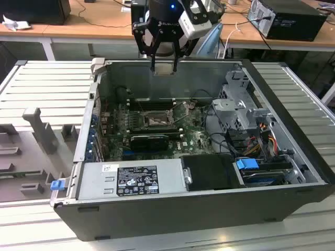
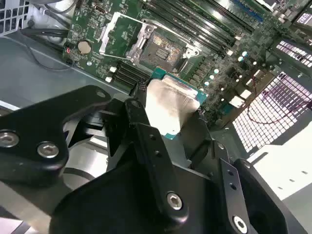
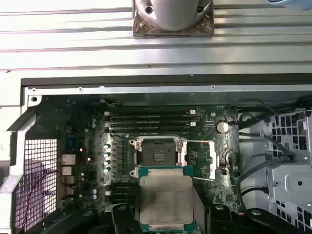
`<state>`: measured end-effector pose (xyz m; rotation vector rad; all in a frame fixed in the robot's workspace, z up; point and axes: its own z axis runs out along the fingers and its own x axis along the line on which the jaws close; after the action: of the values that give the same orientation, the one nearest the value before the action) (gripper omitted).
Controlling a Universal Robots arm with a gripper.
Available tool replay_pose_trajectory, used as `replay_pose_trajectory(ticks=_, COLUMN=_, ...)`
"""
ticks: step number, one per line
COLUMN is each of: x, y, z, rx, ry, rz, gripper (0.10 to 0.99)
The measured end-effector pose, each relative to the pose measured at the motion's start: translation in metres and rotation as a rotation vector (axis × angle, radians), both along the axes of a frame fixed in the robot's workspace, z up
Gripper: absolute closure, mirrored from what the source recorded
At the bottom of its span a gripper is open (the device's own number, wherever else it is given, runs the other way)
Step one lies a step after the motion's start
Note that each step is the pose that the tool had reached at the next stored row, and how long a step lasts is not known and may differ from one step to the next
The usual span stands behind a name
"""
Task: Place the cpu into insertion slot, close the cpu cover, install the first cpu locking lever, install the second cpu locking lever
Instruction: 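Place the cpu into insertion slot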
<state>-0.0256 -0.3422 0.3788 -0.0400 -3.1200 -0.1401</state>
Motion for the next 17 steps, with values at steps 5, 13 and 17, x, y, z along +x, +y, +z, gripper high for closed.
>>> replay_pose_trajectory(ticks=5, x=0.0000, y=0.0000, z=0.0000, rx=0.000, ry=0.0000, rz=-0.098, gripper=0.557)
replay_pose_trajectory(ticks=13, x=0.0000, y=0.0000, z=0.0000, rx=0.000, ry=0.0001, rz=-0.225, gripper=0.557)
replay_pose_trajectory(ticks=17, x=0.0000, y=0.0000, z=0.0000, rx=0.000, ry=0.0000, rz=-0.263, gripper=0.557)
